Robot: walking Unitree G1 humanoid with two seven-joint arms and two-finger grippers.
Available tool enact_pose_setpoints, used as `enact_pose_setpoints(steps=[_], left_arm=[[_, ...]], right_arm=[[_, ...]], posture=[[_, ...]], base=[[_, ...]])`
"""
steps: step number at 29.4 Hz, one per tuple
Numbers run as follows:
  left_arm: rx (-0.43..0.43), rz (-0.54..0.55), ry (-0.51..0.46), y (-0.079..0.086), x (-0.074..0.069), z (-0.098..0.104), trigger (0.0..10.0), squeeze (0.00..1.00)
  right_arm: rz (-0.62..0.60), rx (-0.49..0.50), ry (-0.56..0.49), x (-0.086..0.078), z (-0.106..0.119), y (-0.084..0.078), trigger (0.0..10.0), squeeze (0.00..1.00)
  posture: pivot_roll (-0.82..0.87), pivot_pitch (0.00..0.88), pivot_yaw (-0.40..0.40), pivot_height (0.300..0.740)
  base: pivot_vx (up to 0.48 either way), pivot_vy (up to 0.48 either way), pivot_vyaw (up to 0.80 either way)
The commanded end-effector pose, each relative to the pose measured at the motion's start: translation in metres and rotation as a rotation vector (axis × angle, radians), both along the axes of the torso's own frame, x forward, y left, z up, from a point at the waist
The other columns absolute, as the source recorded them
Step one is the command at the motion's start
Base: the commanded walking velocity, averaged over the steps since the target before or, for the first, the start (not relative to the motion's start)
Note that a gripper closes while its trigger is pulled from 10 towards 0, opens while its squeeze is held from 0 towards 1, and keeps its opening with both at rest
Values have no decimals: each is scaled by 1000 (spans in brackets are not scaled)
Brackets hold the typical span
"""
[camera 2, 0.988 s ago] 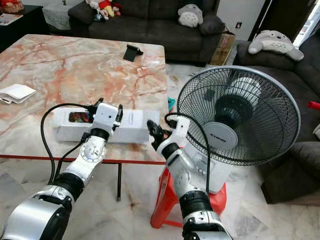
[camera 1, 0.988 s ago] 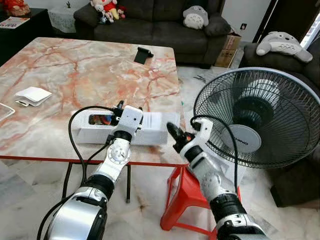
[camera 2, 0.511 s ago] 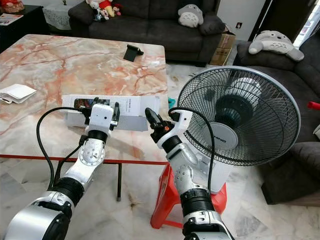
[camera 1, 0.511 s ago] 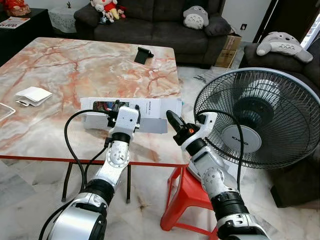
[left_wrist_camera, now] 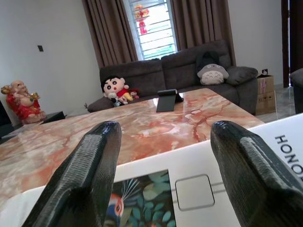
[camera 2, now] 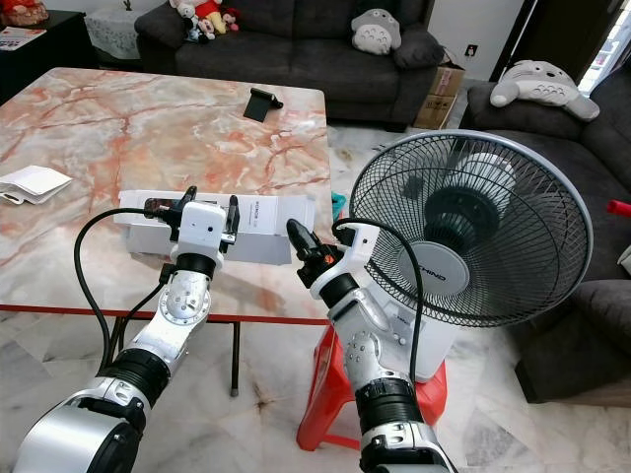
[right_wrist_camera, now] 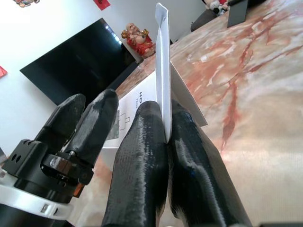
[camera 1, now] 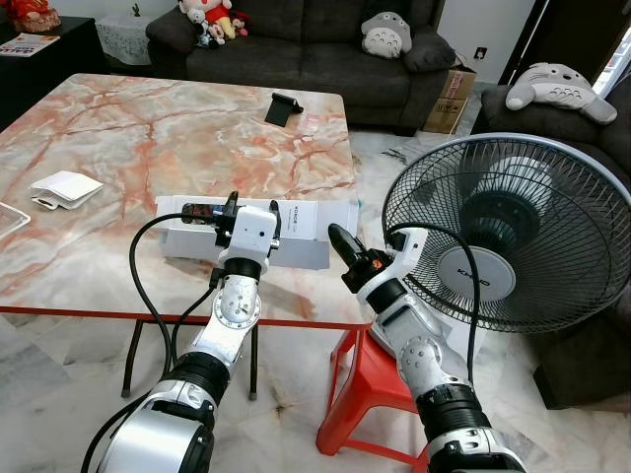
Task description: Picking trash to rubbish bin
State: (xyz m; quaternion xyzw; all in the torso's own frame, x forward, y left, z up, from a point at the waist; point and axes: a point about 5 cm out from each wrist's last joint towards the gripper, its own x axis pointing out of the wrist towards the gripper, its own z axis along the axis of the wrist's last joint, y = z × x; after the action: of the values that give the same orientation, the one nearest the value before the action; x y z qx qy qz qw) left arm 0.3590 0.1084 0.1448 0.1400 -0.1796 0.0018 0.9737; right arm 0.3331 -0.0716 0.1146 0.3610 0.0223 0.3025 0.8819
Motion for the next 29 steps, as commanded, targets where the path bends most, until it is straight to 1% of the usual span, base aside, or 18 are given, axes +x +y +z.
enact_pose_setpoints(steps=[1,10,29], left_arm=[[-12,-10,-15,-3,-2,1,10000,0],[-17,-12,-16,-4,-3,1,10000,0],[-23,-13,-19,-6,-3,1,10000,0]], right_arm=[[16,18,-20,-2,5,7,10000,0],[14,15,-15,-3,4,6,10000,0],[6,10,-9,-3,3,3,10000,0]], posture=[[-48,9,-94,740],[-53,17,-98,740],[-58,19,-101,740]], base=[[0,0,0],[0,0,0],[-293,0,0]])
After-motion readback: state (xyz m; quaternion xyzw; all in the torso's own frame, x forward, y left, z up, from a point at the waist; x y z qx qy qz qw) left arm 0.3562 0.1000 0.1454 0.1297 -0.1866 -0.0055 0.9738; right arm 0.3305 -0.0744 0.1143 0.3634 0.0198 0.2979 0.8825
